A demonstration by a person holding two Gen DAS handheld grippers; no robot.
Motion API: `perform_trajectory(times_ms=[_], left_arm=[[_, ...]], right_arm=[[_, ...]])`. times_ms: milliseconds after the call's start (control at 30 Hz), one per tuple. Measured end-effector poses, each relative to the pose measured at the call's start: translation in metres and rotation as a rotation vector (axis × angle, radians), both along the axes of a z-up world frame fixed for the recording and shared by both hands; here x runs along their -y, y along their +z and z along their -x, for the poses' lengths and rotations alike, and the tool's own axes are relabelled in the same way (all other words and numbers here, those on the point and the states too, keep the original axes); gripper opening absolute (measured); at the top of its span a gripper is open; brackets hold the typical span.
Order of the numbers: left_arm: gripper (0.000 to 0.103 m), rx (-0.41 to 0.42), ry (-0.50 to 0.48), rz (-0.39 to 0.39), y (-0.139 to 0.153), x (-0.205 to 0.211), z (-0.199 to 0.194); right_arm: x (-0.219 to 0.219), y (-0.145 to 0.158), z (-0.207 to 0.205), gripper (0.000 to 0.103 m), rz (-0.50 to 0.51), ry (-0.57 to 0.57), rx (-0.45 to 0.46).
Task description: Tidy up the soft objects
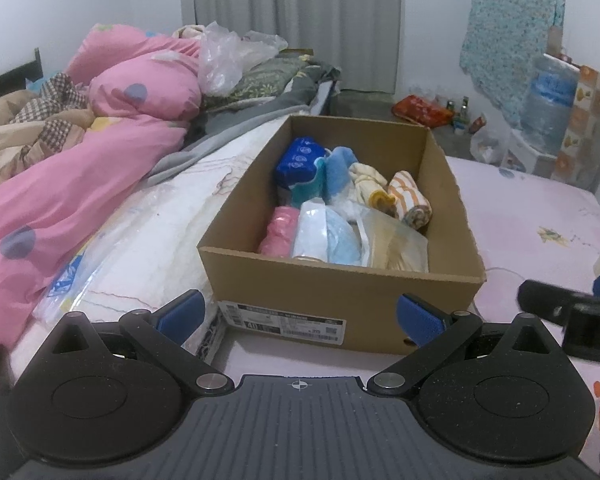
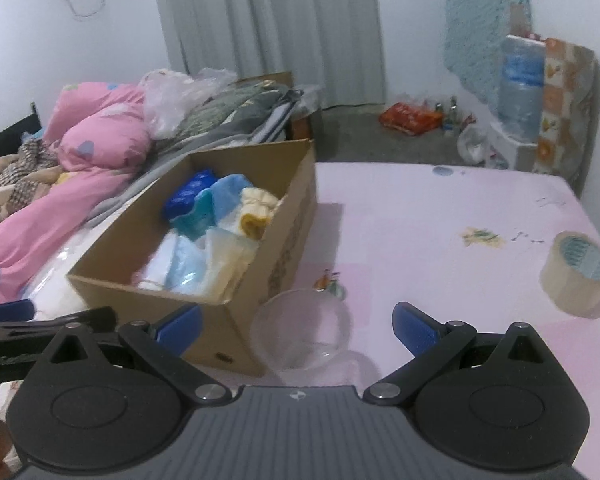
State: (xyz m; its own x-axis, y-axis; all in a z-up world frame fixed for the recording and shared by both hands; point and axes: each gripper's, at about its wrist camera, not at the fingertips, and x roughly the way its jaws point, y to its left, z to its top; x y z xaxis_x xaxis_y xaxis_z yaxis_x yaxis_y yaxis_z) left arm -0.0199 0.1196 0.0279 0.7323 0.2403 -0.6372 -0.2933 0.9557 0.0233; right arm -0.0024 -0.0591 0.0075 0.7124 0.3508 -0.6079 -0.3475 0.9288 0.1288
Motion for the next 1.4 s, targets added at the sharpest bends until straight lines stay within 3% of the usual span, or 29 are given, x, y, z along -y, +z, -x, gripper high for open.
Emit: perform_trajectory(times_ms=[1400], left_arm=[[0.103, -0.013, -0.007, 0.008, -0.004, -0.008, -0.002]], right_arm=[[-0.014, -0.007, -0.001, 0.074, 0.051, -0.023, -0.023]])
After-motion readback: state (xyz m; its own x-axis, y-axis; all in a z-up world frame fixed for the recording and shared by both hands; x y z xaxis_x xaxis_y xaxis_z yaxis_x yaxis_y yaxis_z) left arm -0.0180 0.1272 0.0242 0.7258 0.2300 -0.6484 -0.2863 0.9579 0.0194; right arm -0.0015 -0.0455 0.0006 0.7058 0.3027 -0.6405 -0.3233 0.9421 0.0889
